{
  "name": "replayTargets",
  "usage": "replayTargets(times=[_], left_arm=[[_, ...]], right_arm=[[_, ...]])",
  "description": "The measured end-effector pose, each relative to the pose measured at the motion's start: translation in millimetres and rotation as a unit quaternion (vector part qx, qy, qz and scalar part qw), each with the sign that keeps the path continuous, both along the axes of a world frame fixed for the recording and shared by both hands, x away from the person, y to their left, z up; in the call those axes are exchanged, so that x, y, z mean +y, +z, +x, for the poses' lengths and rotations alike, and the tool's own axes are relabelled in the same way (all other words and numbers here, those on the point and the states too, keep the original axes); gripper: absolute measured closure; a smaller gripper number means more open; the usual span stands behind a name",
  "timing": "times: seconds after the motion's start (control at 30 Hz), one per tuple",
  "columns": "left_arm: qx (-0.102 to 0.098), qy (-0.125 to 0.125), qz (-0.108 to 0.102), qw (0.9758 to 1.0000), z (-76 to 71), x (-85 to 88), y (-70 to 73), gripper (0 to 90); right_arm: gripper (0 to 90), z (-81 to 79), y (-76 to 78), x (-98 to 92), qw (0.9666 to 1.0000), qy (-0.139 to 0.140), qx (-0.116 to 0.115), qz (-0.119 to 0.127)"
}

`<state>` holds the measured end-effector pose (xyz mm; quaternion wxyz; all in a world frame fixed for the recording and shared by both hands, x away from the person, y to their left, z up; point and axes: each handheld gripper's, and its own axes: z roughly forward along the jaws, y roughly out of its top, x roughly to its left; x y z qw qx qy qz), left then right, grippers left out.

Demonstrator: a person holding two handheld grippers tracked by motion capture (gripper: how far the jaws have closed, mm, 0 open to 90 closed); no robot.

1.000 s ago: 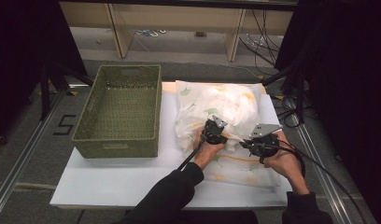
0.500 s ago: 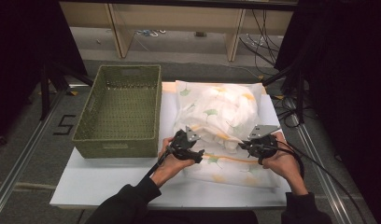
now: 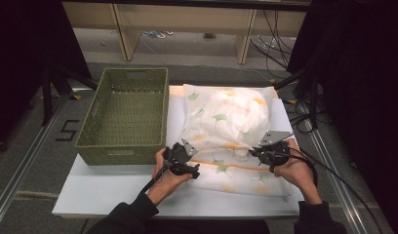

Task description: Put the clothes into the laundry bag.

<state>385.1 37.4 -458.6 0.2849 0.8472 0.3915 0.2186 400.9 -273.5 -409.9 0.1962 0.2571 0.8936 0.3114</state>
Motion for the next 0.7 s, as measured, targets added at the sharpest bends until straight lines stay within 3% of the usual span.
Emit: replayTargets(times=[0.13,0.2,0.23,0.27,0.3,0.43,0.47,0.57,0.6,0.67,0.7], left_arm=[[0.030,0.007,-0.005,0.9995,-0.2,10.8,-8.5,19.7],[0.056,0.004,-0.026,0.9981,0.3,16.0,-13.9,24.1],[0.060,0.004,-0.029,0.9978,0.5,17.0,-15.7,26.1],[0.069,0.004,-0.030,0.9971,0.2,17.8,-16.7,28.3],[0.074,-0.009,-0.034,0.9967,-0.2,20.0,-16.6,36.2],[0.074,-0.035,-0.070,0.9942,0.1,28.9,-14.9,65.9],[0.072,-0.043,-0.069,0.9941,-0.1,33.2,-14.0,70.7],[0.077,-0.058,-0.082,0.9919,-4.2,42.4,-13.3,80.0],[0.090,-0.063,-0.087,0.9901,-6.1,45.7,-12.5,81.6],[0.075,-0.061,-0.089,0.9914,-11.7,48.5,-12.6,83.4],[0.081,-0.069,-0.091,0.9902,-14.4,50.6,-11.2,84.0]], right_arm=[[87.2,-0.9,1.0,0.0,1.0000,-0.001,-0.006,-0.004],[87.2,-1.4,1.2,-0.1,1.0000,0.003,-0.002,-0.003],[87.2,-1.9,1.1,-0.1,1.0000,0.001,0.004,0.001],[87.2,-1.1,0.9,-0.5,1.0000,0.005,-0.004,-0.001],[87.2,-1.5,1.4,-0.7,1.0000,0.004,-0.002,-0.002],[87.3,-3.5,1.3,-2.2,1.0000,0.002,-0.004,-0.002],[87.4,-4.1,1.4,-2.5,1.0000,0.000,-0.007,0.000],[87.4,-5.0,1.3,-3.9,1.0000,-0.003,-0.004,-0.001],[87.4,-5.5,0.3,-4.3,1.0000,-0.006,0.000,0.001],[87.5,-5.0,-1.1,-4.9,1.0000,-0.003,0.000,-0.003],[87.5,-5.3,-2.4,-4.9,0.9999,-0.008,0.008,-0.003]])
